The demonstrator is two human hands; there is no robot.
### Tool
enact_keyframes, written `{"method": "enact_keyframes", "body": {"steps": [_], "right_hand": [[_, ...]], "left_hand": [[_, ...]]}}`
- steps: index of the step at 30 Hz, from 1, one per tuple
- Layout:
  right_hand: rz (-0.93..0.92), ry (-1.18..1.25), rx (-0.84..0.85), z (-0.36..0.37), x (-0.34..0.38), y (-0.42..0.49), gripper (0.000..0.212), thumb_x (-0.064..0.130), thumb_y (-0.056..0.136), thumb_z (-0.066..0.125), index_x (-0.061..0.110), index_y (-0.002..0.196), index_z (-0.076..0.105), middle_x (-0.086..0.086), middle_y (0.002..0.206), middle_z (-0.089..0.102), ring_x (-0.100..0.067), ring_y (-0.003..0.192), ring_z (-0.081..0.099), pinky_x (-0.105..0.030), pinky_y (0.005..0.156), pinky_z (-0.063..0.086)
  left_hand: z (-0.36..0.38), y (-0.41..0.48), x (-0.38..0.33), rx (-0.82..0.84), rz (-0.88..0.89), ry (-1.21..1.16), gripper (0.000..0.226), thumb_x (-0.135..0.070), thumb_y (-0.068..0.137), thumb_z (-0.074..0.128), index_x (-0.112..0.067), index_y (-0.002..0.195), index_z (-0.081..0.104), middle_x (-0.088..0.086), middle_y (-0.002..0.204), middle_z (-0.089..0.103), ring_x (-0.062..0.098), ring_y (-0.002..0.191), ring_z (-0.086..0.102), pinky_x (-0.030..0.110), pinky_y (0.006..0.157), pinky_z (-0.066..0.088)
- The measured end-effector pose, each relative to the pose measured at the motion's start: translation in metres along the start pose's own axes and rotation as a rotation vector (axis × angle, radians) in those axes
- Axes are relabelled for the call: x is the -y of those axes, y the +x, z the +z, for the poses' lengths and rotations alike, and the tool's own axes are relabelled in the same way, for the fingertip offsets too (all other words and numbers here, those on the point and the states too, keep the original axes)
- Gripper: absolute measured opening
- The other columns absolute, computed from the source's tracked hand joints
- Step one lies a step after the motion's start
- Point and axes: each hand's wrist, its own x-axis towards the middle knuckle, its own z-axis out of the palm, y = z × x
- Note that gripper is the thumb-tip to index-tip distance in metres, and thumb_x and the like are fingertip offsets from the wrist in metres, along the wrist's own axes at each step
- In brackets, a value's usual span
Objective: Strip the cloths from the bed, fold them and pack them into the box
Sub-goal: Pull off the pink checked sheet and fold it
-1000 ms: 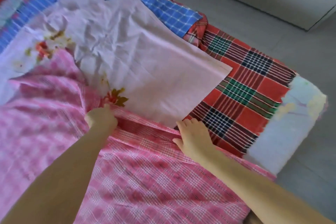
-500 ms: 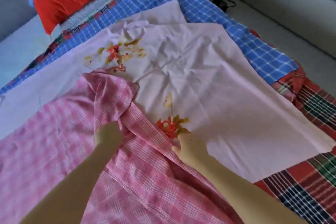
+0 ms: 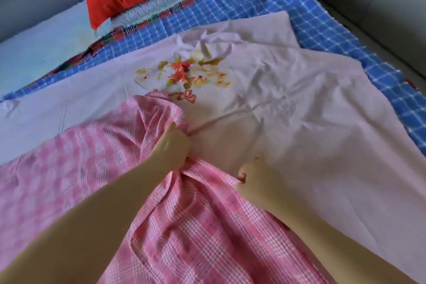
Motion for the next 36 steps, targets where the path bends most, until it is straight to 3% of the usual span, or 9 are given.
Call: {"method": "enact_keyframes", "body": {"steps": [3, 6, 9, 15, 18, 22, 27, 31, 36], "right_hand": [[0.034, -0.103, -0.083, -0.037, -0.017, -0.001, 0.012, 0.02, 0.081, 0.056, 0.02, 0.087, 0.066, -0.004, 0.097, 0.066, -0.025, 0.1, 0.06, -0.027, 0.077, 0.044], [0.076, -0.165, -0.095, -0.053, -0.035, 0.003, 0.016, 0.024, 0.083, 0.057, 0.026, 0.068, 0.051, 0.003, 0.086, 0.059, -0.022, 0.095, 0.06, -0.027, 0.068, 0.037], [0.115, -0.183, -0.102, -0.058, -0.048, 0.012, 0.022, 0.026, 0.081, 0.06, 0.023, 0.065, 0.046, 0.006, 0.074, 0.053, -0.021, 0.082, 0.06, -0.026, 0.061, 0.037], [0.142, -0.265, -0.132, -0.057, -0.052, 0.031, 0.034, 0.022, 0.082, 0.055, 0.019, 0.061, 0.03, 0.005, 0.061, 0.033, -0.019, 0.064, 0.04, -0.027, 0.05, 0.028], [0.182, -0.357, -0.169, -0.057, -0.06, 0.036, 0.041, 0.02, 0.085, 0.055, 0.018, 0.057, 0.025, 0.005, 0.056, 0.027, -0.019, 0.058, 0.036, -0.025, 0.046, 0.025], [0.232, -0.406, -0.165, -0.047, -0.062, 0.038, 0.031, 0.022, 0.078, 0.07, 0.016, 0.058, 0.047, 0.007, 0.053, 0.028, -0.023, 0.061, 0.057, -0.024, 0.049, 0.028], [0.247, -0.448, -0.14, -0.04, -0.06, 0.042, 0.009, 0.018, 0.089, 0.056, 0.016, 0.09, 0.065, 0.001, 0.073, 0.042, -0.024, 0.084, 0.064, -0.026, 0.059, 0.035], [0.249, -0.497, -0.137, -0.043, -0.055, 0.042, 0.009, 0.02, 0.091, 0.051, 0.02, 0.083, 0.055, 0.002, 0.082, 0.052, -0.021, 0.086, 0.062, -0.026, 0.062, 0.041], [0.235, -0.519, -0.178, -0.042, -0.051, 0.044, 0.039, 0.004, 0.083, 0.05, 0.019, 0.057, 0.025, 0.004, 0.057, 0.032, -0.016, 0.05, 0.035, -0.022, 0.05, 0.027]], "left_hand": [[-0.014, 0.031, 0.031, -0.045, -0.202, 0.028, 0.032, -0.011, 0.091, 0.048, -0.005, 0.121, 0.057, 0.005, 0.114, 0.062, 0.002, 0.083, 0.05, 0.008, 0.081, 0.033], [-0.045, 0.045, 0.059, 0.082, -0.457, 0.073, 0.014, -0.019, 0.09, 0.048, -0.021, 0.088, 0.062, -0.008, 0.089, 0.063, 0.016, 0.093, 0.057, 0.038, 0.103, 0.029], [-0.071, 0.066, 0.081, -0.023, -0.599, 0.129, 0.011, -0.025, 0.087, 0.055, -0.024, 0.092, 0.064, -0.005, 0.084, 0.057, 0.019, 0.093, 0.056, 0.04, 0.099, 0.032], [-0.116, 0.118, 0.082, -0.16, -0.624, -0.001, 0.018, -0.009, 0.094, 0.047, -0.011, 0.105, 0.061, 0.003, 0.101, 0.061, 0.023, 0.096, 0.06, 0.028, 0.069, 0.038], [-0.125, 0.156, 0.068, -0.232, -0.676, -0.425, 0.029, -0.01, 0.096, 0.045, 0.001, 0.12, 0.056, 0.015, 0.112, 0.063, 0.031, 0.105, 0.06, 0.034, 0.076, 0.044], [-0.111, 0.176, 0.04, -0.288, -0.505, -1.028, 0.051, -0.015, 0.092, 0.053, -0.016, 0.141, 0.041, 0.007, 0.127, 0.059, 0.031, 0.104, 0.062, 0.036, 0.083, 0.053], [-0.081, 0.117, 0.041, -0.479, -0.561, -0.688, 0.028, -0.02, 0.091, 0.049, -0.006, 0.115, 0.05, 0.014, 0.105, 0.056, 0.032, 0.09, 0.057, 0.035, 0.064, 0.038], [-0.037, 0.046, 0.064, -0.144, -0.754, -0.557, 0.062, -0.057, 0.092, 0.041, -0.001, 0.118, 0.05, 0.02, 0.111, 0.056, 0.039, 0.101, 0.057, 0.041, 0.072, 0.046], [0.002, 0.02, 0.066, 0.16, -0.695, -0.635, 0.063, -0.07, 0.082, 0.046, -0.007, 0.08, 0.051, 0.006, 0.079, 0.056, 0.025, 0.076, 0.058, 0.031, 0.06, 0.045]]}}
